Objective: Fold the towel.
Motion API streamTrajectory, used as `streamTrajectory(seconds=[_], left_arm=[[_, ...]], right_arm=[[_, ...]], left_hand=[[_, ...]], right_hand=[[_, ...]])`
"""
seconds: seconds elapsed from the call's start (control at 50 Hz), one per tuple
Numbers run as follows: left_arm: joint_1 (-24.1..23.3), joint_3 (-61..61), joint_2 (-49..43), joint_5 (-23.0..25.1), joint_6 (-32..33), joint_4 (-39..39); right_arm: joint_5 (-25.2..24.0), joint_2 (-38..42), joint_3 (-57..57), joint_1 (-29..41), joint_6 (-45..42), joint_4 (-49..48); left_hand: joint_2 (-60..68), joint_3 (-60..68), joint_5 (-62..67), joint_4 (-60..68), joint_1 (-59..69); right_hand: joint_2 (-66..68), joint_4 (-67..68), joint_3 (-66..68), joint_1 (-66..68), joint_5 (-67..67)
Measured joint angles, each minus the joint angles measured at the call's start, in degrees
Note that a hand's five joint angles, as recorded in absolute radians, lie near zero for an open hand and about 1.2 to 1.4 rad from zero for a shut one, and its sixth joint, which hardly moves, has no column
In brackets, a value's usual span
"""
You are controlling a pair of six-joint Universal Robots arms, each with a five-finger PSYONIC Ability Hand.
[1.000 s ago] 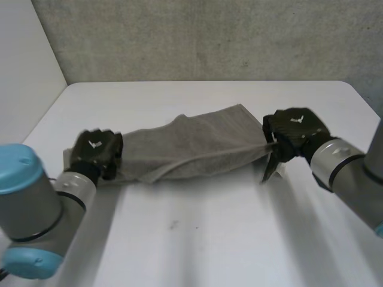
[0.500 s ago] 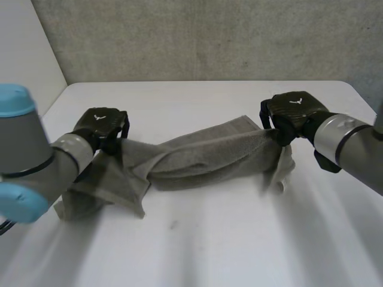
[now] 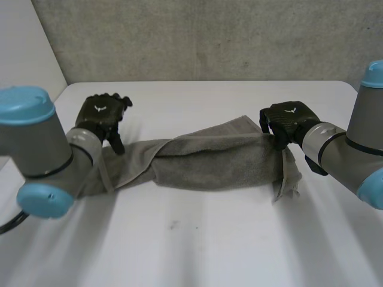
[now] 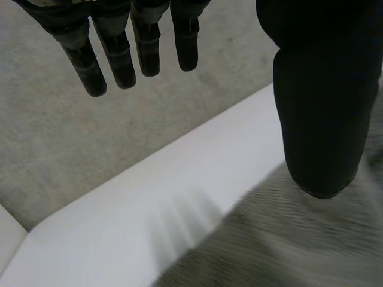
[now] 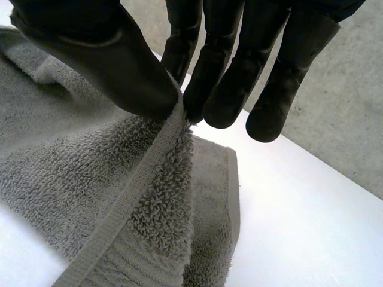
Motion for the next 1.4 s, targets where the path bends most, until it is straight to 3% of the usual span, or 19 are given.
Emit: streamTrajectory(seconds=[0.12, 0.28, 0.56, 0.74, 0.96, 1.26, 1.4], left_arm=[[-1.7, -9.6, 5.1, 0.0, 0.1, 0.0], [-1.8, -14.5, 4.0, 0.2, 0.0, 0.6], [-1.5, -14.2, -5.1, 0.1, 0.1, 10.6], [-0.8, -12.6, -8.3, 0.1, 1.5, 12.8], [0.7, -12.0, -9.8, 0.2, 5.6, 15.9], [2.1, -12.2, -8.7, 0.1, 5.7, 16.0], [2.2, -12.0, -8.9, 0.2, 5.7, 16.3]], right_arm=[[0.0, 0.1, 0.4, -0.1, -0.2, 0.1], [0.0, 0.3, 0.8, 0.1, -0.3, 0.1], [0.0, 0.5, 2.1, 0.1, -0.3, -0.2], [0.0, 1.1, 2.2, 0.2, -0.4, -0.5], [0.0, 1.5, 2.2, 0.4, -0.5, -0.9], [0.1, 1.8, 2.2, 0.4, -0.5, -0.9], [0.1, 2.3, 2.1, 0.4, -0.5, -0.9]], left_hand=[[6.0, 6.1, 6.0, 6.1, 6.0], [7.3, 7.4, 7.3, 7.4, 7.3], [7.9, 8.0, 7.8, 8.0, 7.9], [12.2, 12.2, 12.1, 12.3, 12.3], [25.5, 25.4, 25.0, 25.5, 25.5], [35.1, 35.1, 34.6, 35.3, 35.0], [45.6, 45.5, 44.9, 45.7, 45.0]], right_hand=[[0.0, 0.0, 0.0, 0.0, 0.0], [0.0, 0.0, 0.0, 0.0, 0.0], [0.0, 0.0, 0.0, 0.0, 0.0], [0.0, 0.0, 0.0, 0.0, 0.0], [0.0, 0.0, 0.0, 0.0, 0.0], [0.0, 0.0, 0.0, 0.0, 0.0], [0.0, 0.0, 0.0, 0.0, 0.0]])
